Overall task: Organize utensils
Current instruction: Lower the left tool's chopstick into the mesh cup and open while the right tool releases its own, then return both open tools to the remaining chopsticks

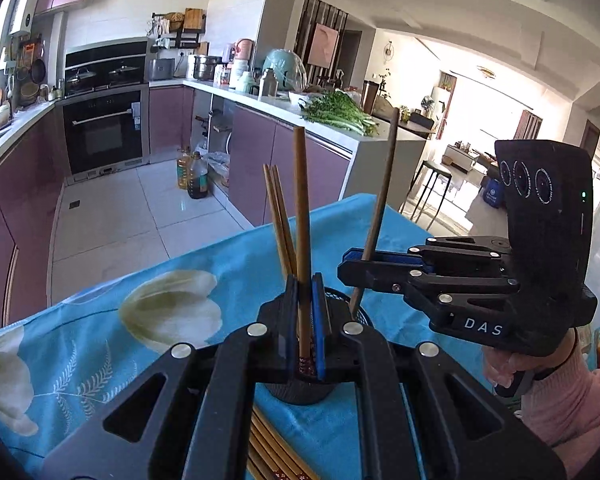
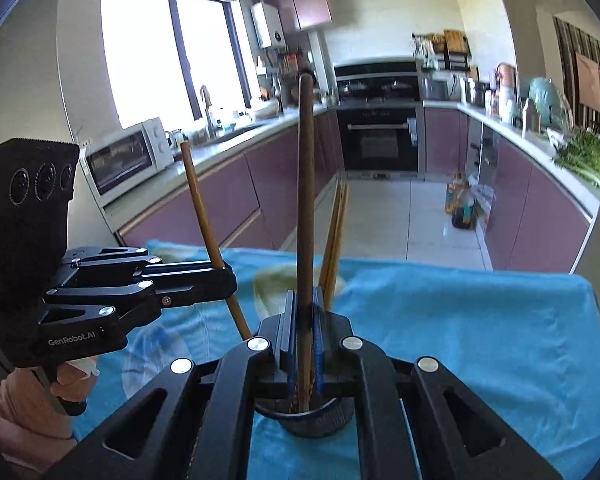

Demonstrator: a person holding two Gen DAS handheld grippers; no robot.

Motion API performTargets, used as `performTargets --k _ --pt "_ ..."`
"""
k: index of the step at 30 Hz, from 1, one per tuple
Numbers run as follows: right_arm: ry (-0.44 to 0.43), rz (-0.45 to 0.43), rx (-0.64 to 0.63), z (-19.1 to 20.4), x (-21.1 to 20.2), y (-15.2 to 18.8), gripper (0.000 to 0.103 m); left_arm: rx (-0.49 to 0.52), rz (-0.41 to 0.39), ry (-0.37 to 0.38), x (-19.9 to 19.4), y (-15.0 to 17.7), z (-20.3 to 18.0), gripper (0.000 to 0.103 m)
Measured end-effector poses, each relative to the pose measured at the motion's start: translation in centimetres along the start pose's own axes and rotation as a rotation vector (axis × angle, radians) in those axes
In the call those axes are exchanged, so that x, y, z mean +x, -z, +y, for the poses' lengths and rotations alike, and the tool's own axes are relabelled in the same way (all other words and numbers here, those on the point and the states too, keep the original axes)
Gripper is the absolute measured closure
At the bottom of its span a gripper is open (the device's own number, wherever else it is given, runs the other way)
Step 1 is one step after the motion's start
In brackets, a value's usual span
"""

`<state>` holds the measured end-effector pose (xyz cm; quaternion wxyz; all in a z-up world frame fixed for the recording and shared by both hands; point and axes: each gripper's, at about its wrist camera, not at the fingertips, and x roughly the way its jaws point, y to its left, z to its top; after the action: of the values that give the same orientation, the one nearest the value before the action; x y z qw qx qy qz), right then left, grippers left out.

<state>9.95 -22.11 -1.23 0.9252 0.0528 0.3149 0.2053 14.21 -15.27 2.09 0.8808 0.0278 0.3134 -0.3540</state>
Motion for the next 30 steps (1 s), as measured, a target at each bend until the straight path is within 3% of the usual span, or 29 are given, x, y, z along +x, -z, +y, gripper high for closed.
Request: performTargets --k 6,9,12,20,25,30 --pt "0.015 0.039 0.043 -0.5 2.1 0.2 0.095 -0.015 0.053 -0.024 2.5 0.5 1.3 0.095" --pt "0.03 0.035 0.067 -0.8 2.6 0.2 0.093 -0.032 0.06 -0.031 3.2 0.6 2.3 0.081" --pt "0.024 0.021 0.087 -0.8 2.5 0.4 0.075 -0.046 0.053 -0.035 2.9 1.1 3.0 0.078" --pt "0.016 -0.054 0.058 0.3 -0.1 0.9 0.068 -0.064 -0.017 -0.128 -0.9 3.1 4.4 0.07" --pt "-0.055 -0.095 -0.014 3.1 -2.8 2.5 0.061 -0.042 -0.006 -0.184 -3.2 6.0 5.1 0.061" --pt "-0.145 -0.027 -0.069 6.0 -2.6 5.3 0.06 -0.035 0.083 -0.223 -3.0 10.2 5.7 0.06"
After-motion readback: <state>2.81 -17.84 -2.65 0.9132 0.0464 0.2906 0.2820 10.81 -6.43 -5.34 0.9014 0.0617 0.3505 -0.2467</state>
